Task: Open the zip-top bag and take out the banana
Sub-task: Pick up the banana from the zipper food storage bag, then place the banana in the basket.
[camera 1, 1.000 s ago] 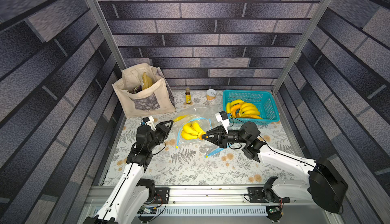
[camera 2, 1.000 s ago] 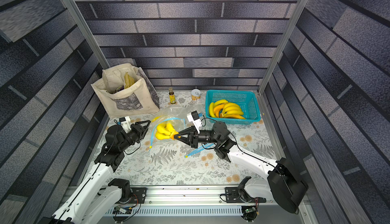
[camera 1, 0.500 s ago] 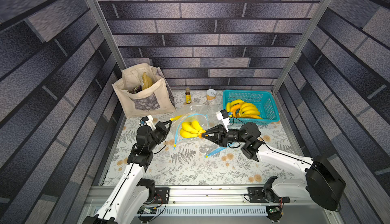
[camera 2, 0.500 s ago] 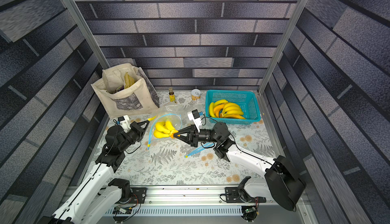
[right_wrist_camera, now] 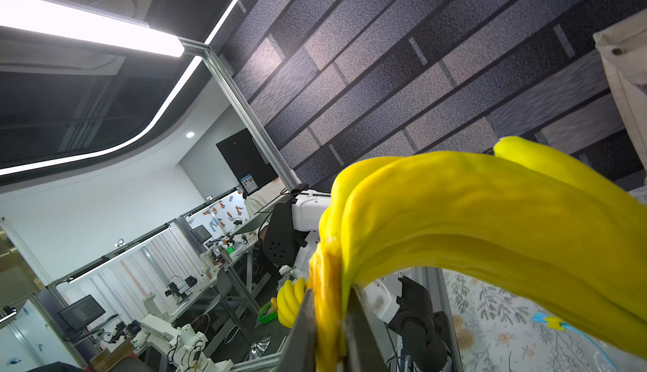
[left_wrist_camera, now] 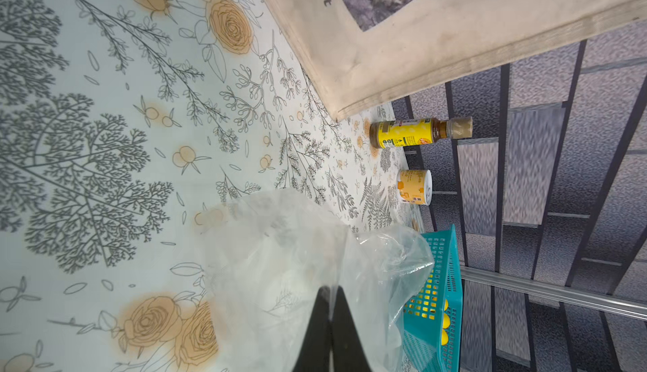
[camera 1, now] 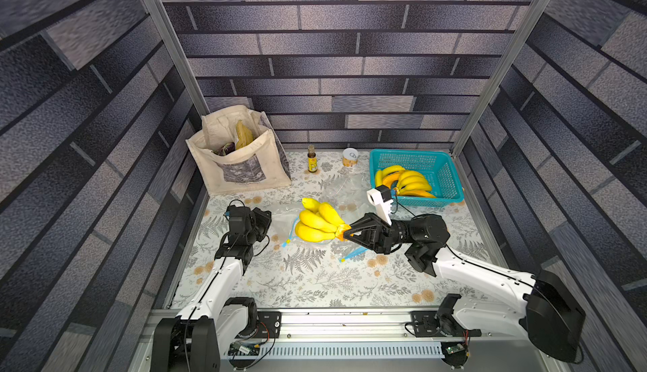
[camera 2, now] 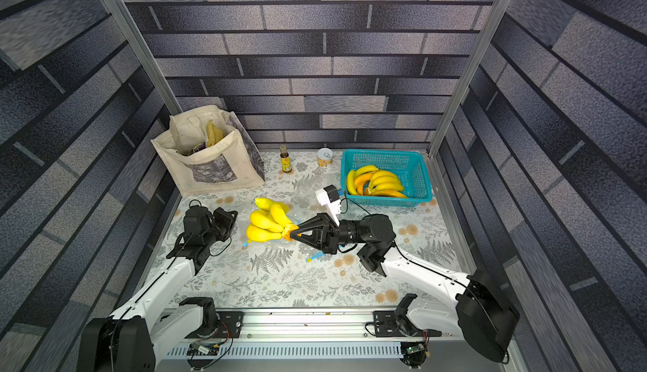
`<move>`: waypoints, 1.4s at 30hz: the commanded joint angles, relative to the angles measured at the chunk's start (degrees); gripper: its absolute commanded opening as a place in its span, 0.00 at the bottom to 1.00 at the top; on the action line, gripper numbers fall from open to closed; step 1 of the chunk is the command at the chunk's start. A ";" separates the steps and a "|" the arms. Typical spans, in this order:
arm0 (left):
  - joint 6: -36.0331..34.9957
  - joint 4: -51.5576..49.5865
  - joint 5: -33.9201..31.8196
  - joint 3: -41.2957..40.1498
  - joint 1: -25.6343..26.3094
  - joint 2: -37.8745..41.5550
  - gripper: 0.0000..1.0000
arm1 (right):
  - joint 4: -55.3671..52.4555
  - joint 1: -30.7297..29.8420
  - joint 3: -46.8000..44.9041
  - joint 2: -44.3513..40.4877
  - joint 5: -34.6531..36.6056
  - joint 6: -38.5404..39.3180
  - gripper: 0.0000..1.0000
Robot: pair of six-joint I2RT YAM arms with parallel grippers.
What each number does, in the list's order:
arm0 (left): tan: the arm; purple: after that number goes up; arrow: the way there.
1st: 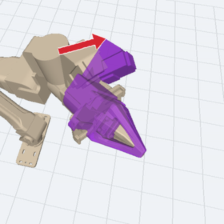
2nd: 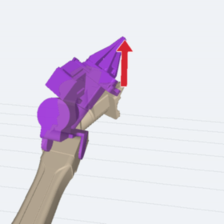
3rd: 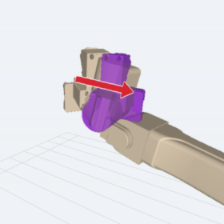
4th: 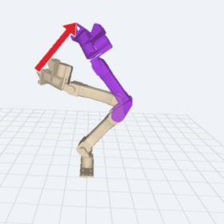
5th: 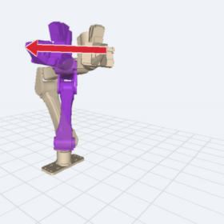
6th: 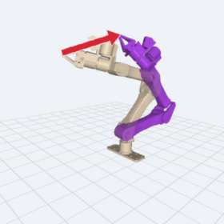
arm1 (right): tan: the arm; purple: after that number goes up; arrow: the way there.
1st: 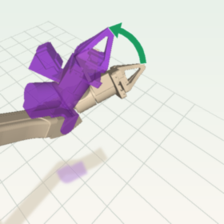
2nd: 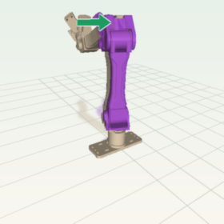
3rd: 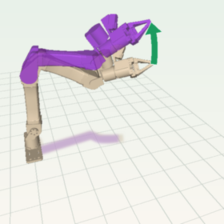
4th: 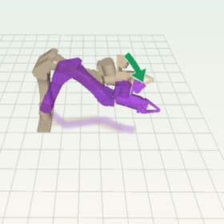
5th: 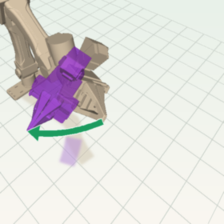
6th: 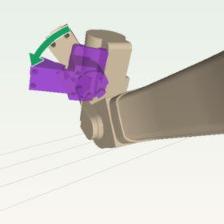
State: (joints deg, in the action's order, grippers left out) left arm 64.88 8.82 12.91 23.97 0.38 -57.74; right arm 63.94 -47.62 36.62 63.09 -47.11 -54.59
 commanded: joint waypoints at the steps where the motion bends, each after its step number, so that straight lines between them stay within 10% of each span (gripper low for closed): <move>1: -2.36 1.20 -1.19 0.39 0.05 -0.90 0.00 | -15.15 0.28 4.12 -6.15 4.53 14.02 0.00; 6: -2.21 2.37 -2.17 -1.22 0.14 0.33 0.00 | -67.86 1.52 17.07 -15.03 21.44 46.82 0.00; 9: -2.13 3.13 -2.49 -2.11 0.31 0.69 0.00 | -77.43 6.74 20.66 -13.42 28.39 53.66 0.00; 23: -3.53 -0.35 -3.41 -4.06 -0.28 5.13 0.00 | -63.90 32.45 22.18 17.04 26.66 54.89 0.00; 42: -3.34 -0.76 -2.94 -6.52 -1.75 7.55 0.00 | -58.20 39.49 22.34 31.47 28.75 57.06 0.05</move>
State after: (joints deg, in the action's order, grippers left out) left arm 63.18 8.71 10.22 18.39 -0.86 -51.18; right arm 6.52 -8.80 57.41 94.00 -18.72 3.11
